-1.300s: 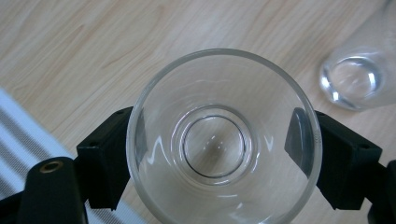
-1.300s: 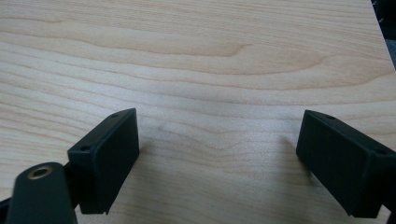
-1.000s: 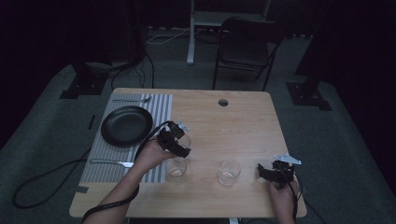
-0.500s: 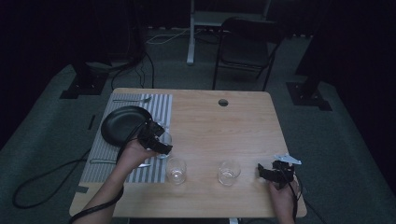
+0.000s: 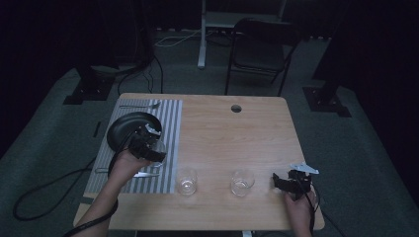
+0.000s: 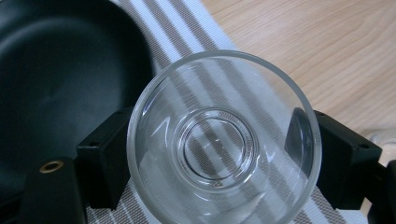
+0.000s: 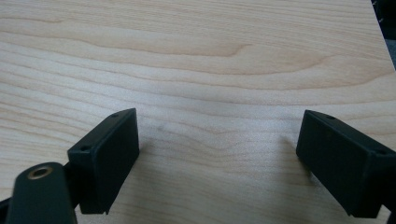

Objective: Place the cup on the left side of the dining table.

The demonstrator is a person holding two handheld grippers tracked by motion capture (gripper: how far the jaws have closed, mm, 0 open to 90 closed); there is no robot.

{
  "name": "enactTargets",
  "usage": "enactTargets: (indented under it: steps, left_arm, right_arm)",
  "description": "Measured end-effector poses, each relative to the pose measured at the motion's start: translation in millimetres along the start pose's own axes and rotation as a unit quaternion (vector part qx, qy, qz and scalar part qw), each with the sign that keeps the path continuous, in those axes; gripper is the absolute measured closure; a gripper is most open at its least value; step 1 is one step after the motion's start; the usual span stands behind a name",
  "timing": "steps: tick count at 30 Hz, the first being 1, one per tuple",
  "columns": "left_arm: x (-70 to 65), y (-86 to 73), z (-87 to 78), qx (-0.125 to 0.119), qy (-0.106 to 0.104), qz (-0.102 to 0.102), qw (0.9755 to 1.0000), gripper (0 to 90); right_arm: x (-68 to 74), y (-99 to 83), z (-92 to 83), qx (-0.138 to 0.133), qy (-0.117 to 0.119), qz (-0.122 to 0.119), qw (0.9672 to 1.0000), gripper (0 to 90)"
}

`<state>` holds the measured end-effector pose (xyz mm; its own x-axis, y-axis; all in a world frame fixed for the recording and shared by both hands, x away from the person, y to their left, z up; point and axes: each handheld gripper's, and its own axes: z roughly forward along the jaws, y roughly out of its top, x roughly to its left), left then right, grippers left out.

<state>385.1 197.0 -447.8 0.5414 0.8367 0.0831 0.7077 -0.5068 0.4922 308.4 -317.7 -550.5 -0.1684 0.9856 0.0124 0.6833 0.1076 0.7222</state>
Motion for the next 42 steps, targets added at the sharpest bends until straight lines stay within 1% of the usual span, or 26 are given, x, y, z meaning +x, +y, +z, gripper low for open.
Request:
enactTargets:
  steps: [3,6,7,8,9,11,13,15,17,19,21,22,23,25,26,27,32,34,35,36,37,38,40,41,42]
  left_arm:
    - [4.9,-3.0,1.6,-0.001,0.000,-0.009,1.0000,18.7]
    - [8.7,-6.9,6.6,0.005,-0.007,-0.015,0.9998,18.7]
    - [9.5,-7.9,8.8,0.011,-0.010,-0.016,0.9998,18.7]
    - [10.2,-10.8,13.4,0.012,-0.015,-0.018,0.9996,18.6]
    - [10.0,-12.7,13.7,0.002,-0.016,-0.014,0.9998,18.6]
    - [10.7,-13.6,14.0,-0.005,-0.015,-0.022,0.9996,18.6]
    - [9.9,-15.3,14.7,-0.016,-0.013,-0.012,0.9997,18.5]
    - [10.1,-16.1,15.0,-0.020,-0.013,-0.009,0.9997,18.5]
    - [9.4,-17.6,15.9,-0.023,-0.007,0.002,0.9997,18.3]
    - [8.5,-18.2,15.8,-0.022,-0.004,-0.008,0.9997,18.1]
    - [5.3,-17.7,16.5,-0.021,0.008,-0.020,0.9995,18.0]
    - [4.0,-17.6,16.9,-0.018,0.015,-0.019,0.9996,17.7]
    - [2.4,-18.1,17.8,-0.013,0.022,-0.015,0.9996,17.0]
    - [1.4,-19.8,19.6,-0.007,0.018,-0.011,0.9997,9.1]
    - [0.8,-20.8,20.1,-0.007,0.022,-0.014,0.9996,9.0]
    - [0.5,-22.2,19.9,-0.013,0.023,-0.014,0.9996,9.0]
    - [1.7,-30.9,17.7,-0.024,0.013,-0.026,0.9993,9.0]
    - [2.5,-34.9,16.3,-0.029,0.012,-0.031,0.9991,8.9]
    - [2.8,-37.3,15.5,-0.031,0.015,-0.034,0.9988,8.9]
    - [3.0,-39.7,14.8,-0.034,0.016,-0.036,0.9987,8.3]
    - [3.6,-41.6,15.1,-0.032,0.007,-0.037,0.9988,3.1]
    - [3.9,-44.1,14.6,-0.030,0.005,-0.039,0.9988,0.1]
    - [3.1,-49.2,13.3,-0.034,0.006,-0.038,0.9987,0.1]
    - [2.2,-52.3,12.0,-0.036,0.014,-0.037,0.9986,0.1]
    - [1.9,-54.7,10.9,-0.042,0.017,-0.036,0.9984,0.1]
  right_arm:
    - [0.0,0.0,0.0,0.000,0.000,0.000,1.0000,12.7]
    - [0.0,0.0,0.0,0.000,0.000,0.000,1.0000,12.7]
    - [0.0,0.0,0.0,0.000,0.000,0.000,1.0000,12.7]
    - [0.0,0.0,0.0,0.000,0.000,0.000,1.0000,12.7]
    - [0.0,0.0,0.0,0.000,0.000,0.000,1.0000,12.7]
    - [0.0,0.0,0.0,0.000,0.000,0.000,1.0000,12.7]
    - [0.0,0.0,0.0,0.000,0.000,0.000,1.0000,12.7]
    - [0.0,0.0,0.0,0.000,0.000,0.000,1.0000,12.7]
    - [0.0,0.0,0.0,0.000,0.000,0.000,1.0000,12.7]
    - [0.0,0.0,0.0,0.000,0.000,0.000,1.0000,12.7]
    - [0.0,0.0,0.0,0.000,0.000,0.000,1.0000,12.7]
    - [0.0,0.0,0.0,0.000,0.000,0.000,1.0000,12.7]
    - [0.0,0.0,0.0,0.000,0.000,0.000,1.0000,12.7]
    - [0.0,0.0,0.0,0.000,0.000,0.000,1.0000,12.7]
    - [0.0,0.0,0.0,0.000,0.000,0.000,1.0000,12.7]
    - [0.0,0.0,0.0,0.000,0.000,0.000,1.0000,12.7]
    - [0.0,0.0,0.0,0.000,0.000,0.000,1.0000,12.7]
    - [0.0,0.0,0.0,0.000,0.000,0.000,1.0000,12.7]
    - [0.0,0.0,0.0,0.000,0.000,0.000,1.0000,12.7]
    - [0.0,0.0,0.0,0.000,0.000,0.000,1.0000,12.7]
    - [0.0,0.0,0.0,0.000,0.000,0.000,1.0000,12.7]
    - [0.0,0.0,0.0,0.000,0.000,0.000,1.0000,12.7]
    - [0.0,0.0,0.0,0.000,0.000,0.000,1.0000,12.7]
    - [0.0,0.0,0.0,0.000,0.000,0.000,1.0000,12.7]
    - [0.0,0.0,0.0,0.000,0.000,0.000,1.0000,12.7]
